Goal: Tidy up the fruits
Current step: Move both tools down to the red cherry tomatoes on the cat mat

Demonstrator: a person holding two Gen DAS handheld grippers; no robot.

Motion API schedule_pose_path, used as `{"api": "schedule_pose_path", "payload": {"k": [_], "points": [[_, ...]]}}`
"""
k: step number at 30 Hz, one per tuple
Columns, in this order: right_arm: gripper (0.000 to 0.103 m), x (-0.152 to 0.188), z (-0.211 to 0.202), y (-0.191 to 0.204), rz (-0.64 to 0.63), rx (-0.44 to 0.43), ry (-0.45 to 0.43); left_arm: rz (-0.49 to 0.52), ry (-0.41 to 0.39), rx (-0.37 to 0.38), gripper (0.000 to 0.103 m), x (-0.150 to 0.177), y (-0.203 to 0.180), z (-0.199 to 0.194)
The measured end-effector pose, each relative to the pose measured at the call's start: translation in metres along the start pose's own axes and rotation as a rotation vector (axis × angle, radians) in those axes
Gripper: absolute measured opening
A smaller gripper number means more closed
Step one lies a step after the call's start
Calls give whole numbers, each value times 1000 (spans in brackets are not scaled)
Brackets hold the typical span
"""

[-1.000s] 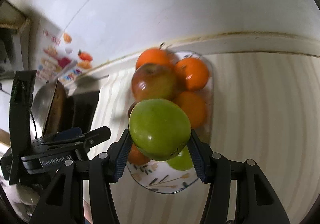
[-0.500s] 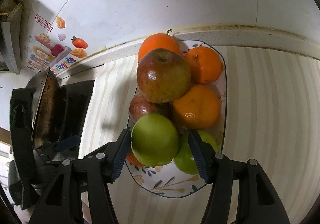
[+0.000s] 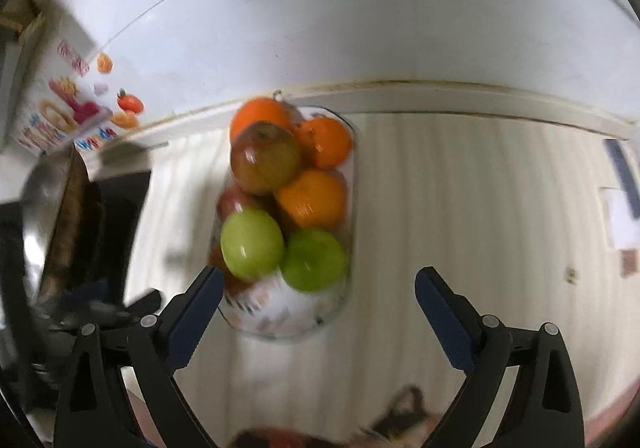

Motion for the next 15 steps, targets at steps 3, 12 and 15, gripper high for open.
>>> {"api": "schedule_pose_path", "payload": {"k": [3,12,15], "points": [[99,9,-26,2,-11,14,-29,4,-35,0,102,10,0,-30],[99,25,-112,6,-29,37,-145,3,-170,23,102,34,2,-116],[99,34,-138,10,-30,47,-178,29,-213,30,102,43,2,-137]]}}
Point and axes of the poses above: each gripper's, at about its wrist camera, not at the fingertips, and z roughly the way its jaws point, y to its left, x to its underside, the point moved 4 cm from there along z, roughly the way its jaws point, and after that the axes turned 4 degrees about -y, right-handed, at the moved point
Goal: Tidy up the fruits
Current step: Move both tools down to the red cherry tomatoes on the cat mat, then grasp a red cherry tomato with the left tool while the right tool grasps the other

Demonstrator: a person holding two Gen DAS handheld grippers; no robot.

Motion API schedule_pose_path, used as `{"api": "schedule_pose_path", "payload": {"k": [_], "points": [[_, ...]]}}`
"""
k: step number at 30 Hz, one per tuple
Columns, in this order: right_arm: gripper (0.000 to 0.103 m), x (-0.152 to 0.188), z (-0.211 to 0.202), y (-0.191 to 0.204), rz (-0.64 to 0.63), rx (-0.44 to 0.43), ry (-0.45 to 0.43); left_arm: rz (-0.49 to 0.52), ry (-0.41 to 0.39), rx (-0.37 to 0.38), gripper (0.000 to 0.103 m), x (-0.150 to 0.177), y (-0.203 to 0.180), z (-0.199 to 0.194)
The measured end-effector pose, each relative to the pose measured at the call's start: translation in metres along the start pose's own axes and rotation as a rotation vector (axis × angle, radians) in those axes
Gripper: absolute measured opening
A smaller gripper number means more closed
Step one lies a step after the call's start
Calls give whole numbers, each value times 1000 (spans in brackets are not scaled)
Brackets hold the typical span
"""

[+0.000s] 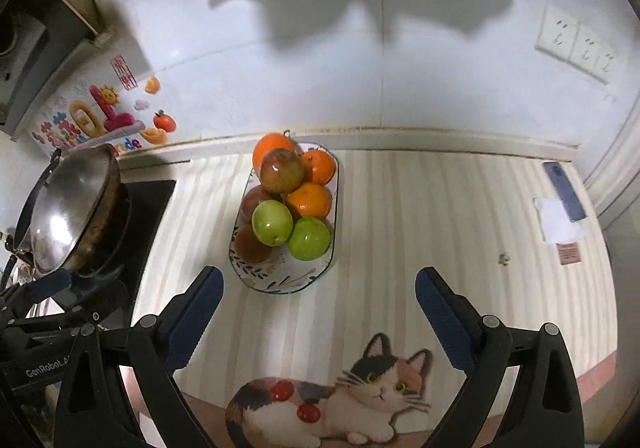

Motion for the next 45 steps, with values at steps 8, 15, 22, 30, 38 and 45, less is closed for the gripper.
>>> {"api": "schedule_pose_path", "payload": {"k": [8,15,22,30,38,45], "points": [[99,20,-77,16,19,39,-89,41,-55,52,102,20,6,-47],[99,37,-121,28,62,34,-136,79,-84,99,102,34,7,-78],[99,70,-112,-2,161,15,-58,107,-28,106,102,55,-5,-58],[84,153,-14,-68,288,-26,212,171,173,41,103,104,-39,36],[60,198,73,-47,228,-204,350,103,359,-76,102,145,-23,114],[51,214,124,-13,92,-225,440,90,385,-106,102,156,-17,126]]}}
Point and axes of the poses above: each gripper's, at about its wrist camera, not at the fingertips, and z roughly the way its jaws point, y to its left, x to its underside, the point moved 4 cm from there along z, roughly the way its jaws point, and after that the axes turned 4 degrees about -y, right-handed, at the moved point
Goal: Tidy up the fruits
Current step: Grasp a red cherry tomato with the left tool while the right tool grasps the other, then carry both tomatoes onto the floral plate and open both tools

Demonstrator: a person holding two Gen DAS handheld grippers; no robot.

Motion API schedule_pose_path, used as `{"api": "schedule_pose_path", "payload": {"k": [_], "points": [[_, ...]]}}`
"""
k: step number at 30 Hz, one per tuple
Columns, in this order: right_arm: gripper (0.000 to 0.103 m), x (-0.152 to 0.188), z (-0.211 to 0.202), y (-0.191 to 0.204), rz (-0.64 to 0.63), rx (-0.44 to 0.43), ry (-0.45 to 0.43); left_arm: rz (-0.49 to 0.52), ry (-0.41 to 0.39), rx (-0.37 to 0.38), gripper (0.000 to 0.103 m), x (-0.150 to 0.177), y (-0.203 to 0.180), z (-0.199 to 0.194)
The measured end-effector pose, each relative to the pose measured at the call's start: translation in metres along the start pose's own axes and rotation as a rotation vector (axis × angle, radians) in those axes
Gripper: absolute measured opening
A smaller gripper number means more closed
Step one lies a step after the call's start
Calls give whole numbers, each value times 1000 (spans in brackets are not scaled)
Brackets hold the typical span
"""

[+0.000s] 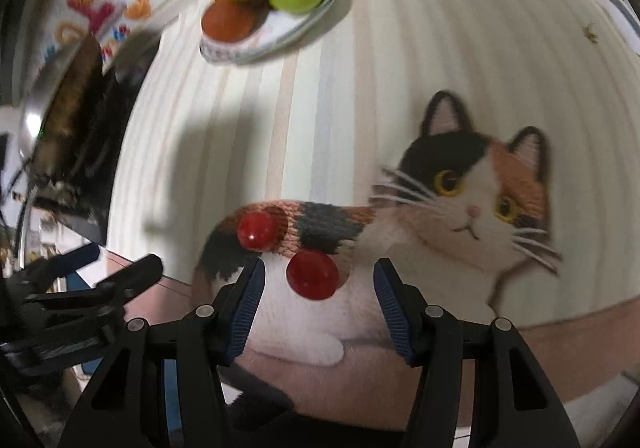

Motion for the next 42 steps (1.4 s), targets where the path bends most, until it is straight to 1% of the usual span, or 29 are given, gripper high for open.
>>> {"api": "schedule_pose_path", "payload": {"k": [1,3,6,9,11,12,13,14,15,16,19,20,21,22,24,26,30,34,36,37,39,42], "points": [[45,0,0,3,-29,20,-18,0,2,0,102,0,-1,1],[31,1,2,9,-87,44,-16,1,7,15,102,0,-5,2],[31,-1,-7,2,-91,69,-45,31,8,69,102,-5,-20,2],[31,0,-25,-21,-24,67,-72,92,-7,123,102,-10,-44,2],[31,0,-34,-35,11,78,-84,129,-7,137,100,-12,-61,7],[31,0,-37,-41,24,86,-87,138,0,142,91,-13,-67,10],[31,0,-40,-48,40,91,-89,146,14,152,87,-13,-73,15],[31,-1,-41,-53,50,94,-90,152,27,162,79,-13,-79,19],[31,-1,-42,-58,59,101,-90,155,32,165,75,-13,-82,21],[31,-1,-43,-62,65,108,-92,162,34,169,73,-13,-87,24],[31,-3,-47,-68,75,114,-97,172,44,174,57,-12,-94,31],[31,-5,-48,-71,78,114,-99,173,49,177,47,-11,-96,33],[31,-5,-49,-71,80,114,-105,174,53,178,40,-10,-98,34],[31,-6,-51,-71,80,114,-108,184,36,173,37,-9,-99,32],[31,-10,-53,-70,77,114,-118,196,30,171,27,-7,-105,32],[31,-13,-54,-69,77,114,-126,197,27,176,24,-5,-111,32],[31,-18,-59,-68,76,112,-141,183,22,179,23,-6,-110,32],[31,-24,-65,-65,76,101,-162,145,5,194,23,-11,-88,19],[31,-29,-67,-61,73,88,-169,123,-15,210,23,-14,-80,6],[31,-31,-68,-60,73,79,-171,114,-26,216,23,-22,-68,-1],[31,-39,-68,-53,64,58,-180,86,-60,233,23,-33,-56,-16],[31,-60,-65,-39,54,12,-195,17,-89,280,23,-58,-35,-35]]}}
Point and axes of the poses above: each gripper's, at about its wrist camera, not at the fingertips, and z roughly the way its jaws point, y to its left, x to its underside, the point moved 4 cm from there along z, roughly the way its jaws point, and after that the axes turned 4 degrees about -y, right-handed, at the moved point
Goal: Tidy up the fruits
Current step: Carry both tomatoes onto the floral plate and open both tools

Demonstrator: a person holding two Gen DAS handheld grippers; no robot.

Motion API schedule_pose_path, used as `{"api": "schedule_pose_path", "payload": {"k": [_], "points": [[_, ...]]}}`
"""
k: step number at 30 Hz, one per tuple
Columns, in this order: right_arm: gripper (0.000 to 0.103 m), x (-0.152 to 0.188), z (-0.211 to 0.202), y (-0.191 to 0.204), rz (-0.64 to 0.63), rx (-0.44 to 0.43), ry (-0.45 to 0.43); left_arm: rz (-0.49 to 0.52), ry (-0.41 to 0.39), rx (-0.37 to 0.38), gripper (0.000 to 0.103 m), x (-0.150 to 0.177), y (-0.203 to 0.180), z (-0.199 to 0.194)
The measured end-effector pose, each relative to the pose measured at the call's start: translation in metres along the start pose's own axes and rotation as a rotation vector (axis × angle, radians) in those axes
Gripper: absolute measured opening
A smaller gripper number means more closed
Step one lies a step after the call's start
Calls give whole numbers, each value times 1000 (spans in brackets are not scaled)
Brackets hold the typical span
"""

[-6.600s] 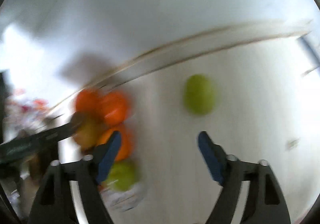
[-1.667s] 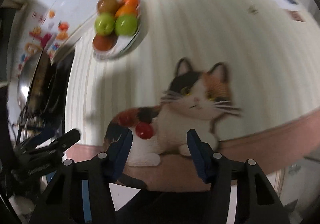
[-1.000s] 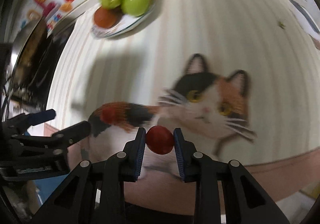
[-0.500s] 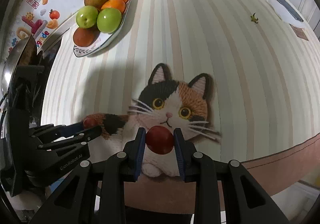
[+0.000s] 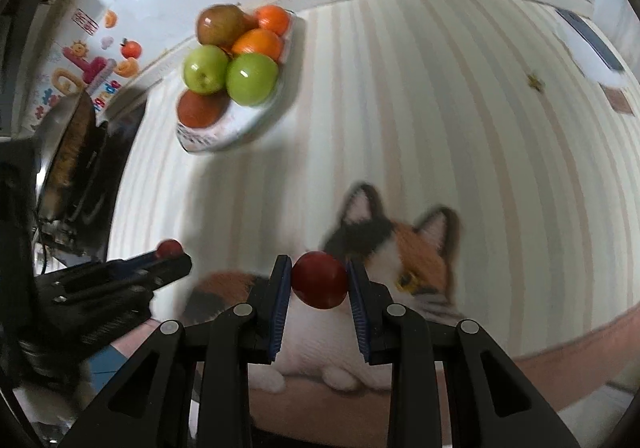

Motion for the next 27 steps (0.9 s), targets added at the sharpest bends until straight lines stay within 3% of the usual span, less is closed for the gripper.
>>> {"api": "schedule_pose_path", "payload": {"k": [4,7,12,16,17,18,19,21,22,23,24,27], "points": [[31,-37,18,25,14,-101,-21,-131,-15,89,23,-50,22,-4],[31,-69,40,44,10,-145,-35,-218,-2,148,23,-86,27,15],[31,-103,71,64,-31,-163,-17,-280,33,179,23,-121,35,45],[33,-116,91,72,-56,-180,21,-310,63,153,24,-129,40,61],[36,-118,94,71,-57,-175,31,-313,78,151,26,-129,41,64],[48,-119,96,71,-57,-169,37,-308,87,145,27,-128,41,64],[68,-119,95,70,-52,-160,41,-301,87,134,29,-128,42,63],[82,-117,90,65,-34,-159,41,-289,76,97,49,-126,44,58],[83,-117,86,61,-27,-151,41,-284,67,87,57,-126,45,55],[84,-116,83,57,-23,-131,42,-278,64,73,73,-125,46,53],[88,-116,81,54,-20,-112,44,-270,55,52,83,-123,47,49],[95,-114,68,41,-18,-8,29,-228,20,-16,87,-117,51,37]]}}
Point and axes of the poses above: each gripper's, at about its wrist camera, not at the fingertips, and z roughly the way its jaws point, y to its left, x to its underside, the point moved 4 cm from there along z, roughly the way its jaws point, and after that the axes turned 4 degrees about -y, right-handed, at the moved point
